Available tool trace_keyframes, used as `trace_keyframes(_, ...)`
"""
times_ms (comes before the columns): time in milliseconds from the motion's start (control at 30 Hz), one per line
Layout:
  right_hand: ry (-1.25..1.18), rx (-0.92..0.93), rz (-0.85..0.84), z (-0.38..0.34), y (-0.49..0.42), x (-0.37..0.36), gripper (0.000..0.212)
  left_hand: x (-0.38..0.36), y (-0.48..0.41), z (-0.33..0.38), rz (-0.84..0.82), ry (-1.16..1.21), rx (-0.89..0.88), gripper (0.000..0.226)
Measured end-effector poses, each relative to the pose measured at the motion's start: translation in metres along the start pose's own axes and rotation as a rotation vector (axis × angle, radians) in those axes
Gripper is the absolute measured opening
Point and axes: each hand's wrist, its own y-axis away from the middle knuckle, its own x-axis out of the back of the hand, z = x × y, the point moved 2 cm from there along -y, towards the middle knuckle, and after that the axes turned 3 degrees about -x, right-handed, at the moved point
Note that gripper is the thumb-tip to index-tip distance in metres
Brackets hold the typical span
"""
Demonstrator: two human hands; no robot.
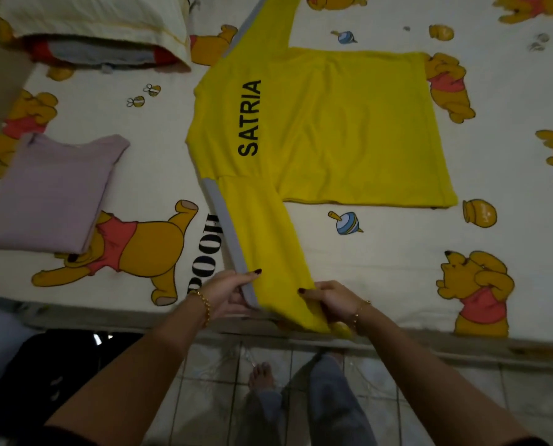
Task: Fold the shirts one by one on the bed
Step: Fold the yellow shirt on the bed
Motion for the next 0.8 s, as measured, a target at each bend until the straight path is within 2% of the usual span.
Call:
trace_keyframes(67,-0.004,0.005,0.0,0.01,0.007,-0.005,0.021,0.009,0.009,-0.006,-0.03,-0.141,0.031,0.031)
trace_keyframes(167,0.345,0.067,0.174,0.022,0.003,-0.004,0.013,0.018,0.017,-0.01,-0.004,-0.452,0.003,0.028)
trace_keyframes(233,0.472,0.137,0.363,0.021,0.002,0.002,0.009,0.028,0.013,-0.008,0.125,-0.578,-0.08,0.028)
trace_keyframes(300,0.514,0.194,0.497,0.013,0.004,0.008,0.014,0.038,0.01,-0.001,0.276,-0.632,-0.19,0.023)
trace_keyframes(367,0.534,0.211,0.548,0.002,0.006,0.014,0.016,0.042,0.005,0.012,0.393,-0.77,-0.35,0.015)
trace_keyframes(433,0.53,0.224,0.561,-0.008,0.001,0.022,0.016,0.042,-0.001,0.027,0.414,-0.896,-0.497,0.004)
trace_keyframes(467,0.533,0.229,0.569,-0.014,-0.002,0.027,0.016,0.041,-0.005,0.035,0.397,-0.96,-0.555,0.007)
trace_keyframes(533,0.558,0.255,0.608,-0.026,-0.01,0.038,0.017,0.04,-0.014,0.047,0.387,-1.173,-0.654,0.032)
trace_keyframes(633,0.608,0.347,0.717,-0.043,-0.024,0.06,0.021,0.044,-0.034,0.06,0.505,-1.579,-0.728,0.069)
trace_keyframes(700,0.821,0.387,0.822,-0.046,-0.03,0.074,0.027,0.045,-0.04,0.063,0.523,-1.695,-0.768,0.083)
trace_keyframes(800,1.14,0.449,0.962,-0.047,-0.04,0.098,0.032,0.044,-0.052,0.071,0.565,-1.839,-0.837,0.086)
